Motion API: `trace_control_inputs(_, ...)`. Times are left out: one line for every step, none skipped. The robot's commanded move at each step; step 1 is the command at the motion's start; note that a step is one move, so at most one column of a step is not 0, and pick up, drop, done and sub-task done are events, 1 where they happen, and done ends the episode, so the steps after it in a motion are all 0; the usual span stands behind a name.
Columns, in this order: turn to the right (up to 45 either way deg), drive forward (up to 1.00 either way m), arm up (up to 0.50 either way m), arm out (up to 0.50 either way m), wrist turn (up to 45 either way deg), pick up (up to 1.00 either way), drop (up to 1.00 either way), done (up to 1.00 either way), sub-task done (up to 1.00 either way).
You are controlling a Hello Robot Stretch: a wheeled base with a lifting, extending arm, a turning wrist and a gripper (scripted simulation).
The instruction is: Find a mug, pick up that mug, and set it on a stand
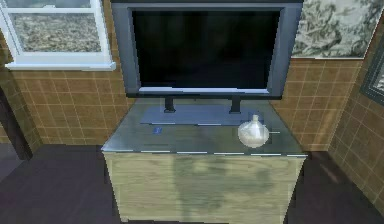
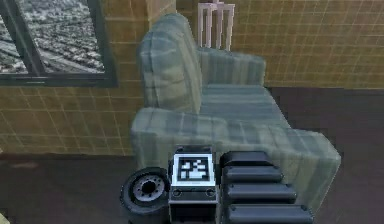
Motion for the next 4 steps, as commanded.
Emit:
trace_control_inputs(6.0,0.0,0.0,0.0,0.0,0.0,0.0,0.0,0.0)
trace_control_inputs(0.0,0.3,0.0,0.0,0.0,0.0,0.0,0.0,0.0)
trace_control_inputs(45.0,0.0,0.0,0.0,0.0,0.0,0.0,0.0,0.0)
trace_control_inputs(45.0,0.0,0.0,0.0,0.0,0.0,0.0,0.0,0.0)
